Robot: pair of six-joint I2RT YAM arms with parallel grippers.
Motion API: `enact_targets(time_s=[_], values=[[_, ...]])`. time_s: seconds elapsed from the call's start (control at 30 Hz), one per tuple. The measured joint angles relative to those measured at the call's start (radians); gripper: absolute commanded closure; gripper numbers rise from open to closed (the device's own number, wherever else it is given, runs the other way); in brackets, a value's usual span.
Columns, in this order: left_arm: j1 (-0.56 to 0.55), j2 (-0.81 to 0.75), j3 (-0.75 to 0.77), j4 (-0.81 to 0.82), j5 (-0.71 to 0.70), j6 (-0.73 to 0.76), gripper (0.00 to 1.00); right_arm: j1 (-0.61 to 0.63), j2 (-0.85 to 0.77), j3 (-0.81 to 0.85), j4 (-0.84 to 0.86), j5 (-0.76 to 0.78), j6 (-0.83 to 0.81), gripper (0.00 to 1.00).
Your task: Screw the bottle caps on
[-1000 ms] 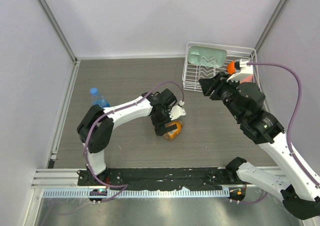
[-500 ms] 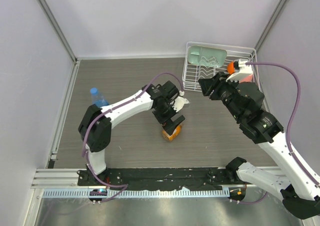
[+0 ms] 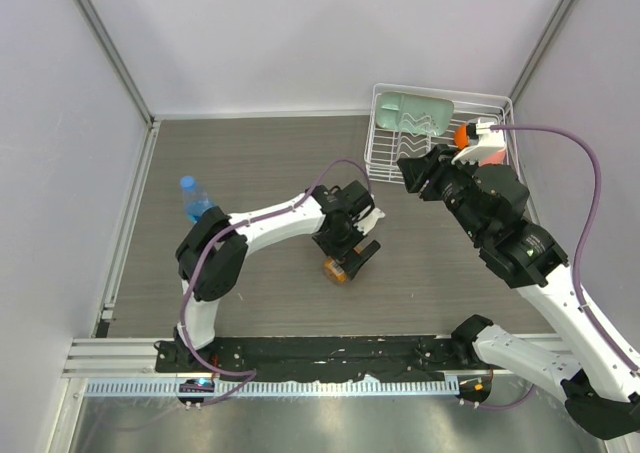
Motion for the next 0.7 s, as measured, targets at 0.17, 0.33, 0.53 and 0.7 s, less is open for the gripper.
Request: enact_targets(time_s=[0.17, 0.33, 0.53, 0.7], values=[[-0.01, 0.0, -0.071, 0.053, -0.081, 0.002, 0.0, 0.0, 0.0, 0.0, -0.001, 0.0, -0.001, 0.8], [-0.011, 0.008, -0.114, 0.084, -0.145, 0.005, 0.03, 0.0, 0.0, 0.0, -0.002, 0.0, -0.001, 0.8], [-0.011, 0.011, -0.114, 0.124, -0.189, 0.003, 0.04, 0.0, 0.005, 0.005, -0.003, 0.0, 0.0, 0.82], [-0.011, 0.017, -0.114, 0.154, -0.21, 0.009, 0.0, 0.0, 0.011, 0.007, -0.003, -0.006, 0.0, 0.82]])
